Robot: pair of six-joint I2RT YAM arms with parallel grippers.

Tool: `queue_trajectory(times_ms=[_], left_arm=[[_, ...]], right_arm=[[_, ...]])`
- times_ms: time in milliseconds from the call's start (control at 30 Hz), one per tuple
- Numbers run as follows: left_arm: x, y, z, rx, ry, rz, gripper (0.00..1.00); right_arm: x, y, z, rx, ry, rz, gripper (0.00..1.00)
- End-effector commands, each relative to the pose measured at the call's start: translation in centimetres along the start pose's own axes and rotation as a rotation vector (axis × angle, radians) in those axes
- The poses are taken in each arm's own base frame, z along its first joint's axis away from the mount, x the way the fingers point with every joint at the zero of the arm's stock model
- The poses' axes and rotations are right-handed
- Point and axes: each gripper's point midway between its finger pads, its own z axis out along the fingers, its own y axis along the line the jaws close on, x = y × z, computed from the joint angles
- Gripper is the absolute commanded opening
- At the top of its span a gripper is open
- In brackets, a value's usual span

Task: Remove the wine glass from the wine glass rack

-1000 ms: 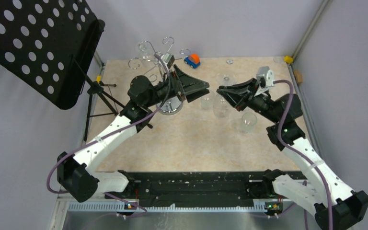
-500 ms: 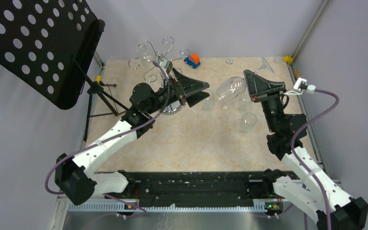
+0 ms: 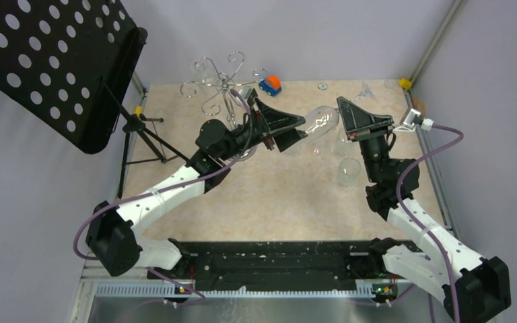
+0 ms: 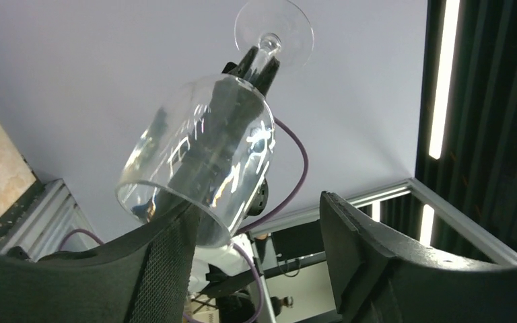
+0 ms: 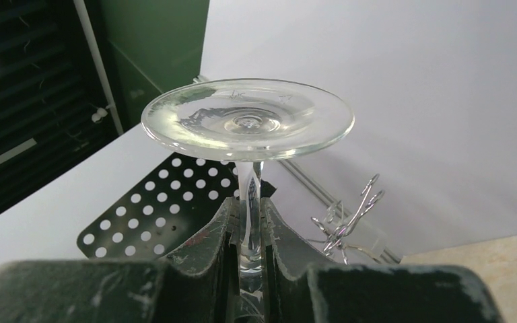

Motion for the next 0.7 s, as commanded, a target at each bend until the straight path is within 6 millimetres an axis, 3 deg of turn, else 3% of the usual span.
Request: queue_trajectory(times_ms=[0, 133, 333, 500, 667], left_arm=[[-0.5, -3.5, 0.7, 0.123, -0.017, -0.025, 0.62], [-1.0, -4.4, 0.9, 0.174, -0.038, -0.049, 0.41], [-1.1, -4.6, 1.1, 0.181, -0.044, -0.043, 0.23], [-1.1, -4.8, 1.2, 0.19, -0.047, -0.041, 0.02], [-1.2, -5.4, 1.2, 0.209, -0.052, -0.023, 0.0]], right_arm=[[-1.1, 3.2, -0.1, -0.13, -0.057, 0.018, 0.0], [-1.2, 3.2, -0.6, -0.15, -0.078, 0.016, 0.0], [-1.3, 2.9, -0.7, -0.129, -0.084, 0.016, 0.0], [-1.2, 2.6, -1.0, -0.123, -0.08, 0.017, 0.0], [-1.0, 2.7, -1.2, -0.131, -0.07, 0.019, 0.0]])
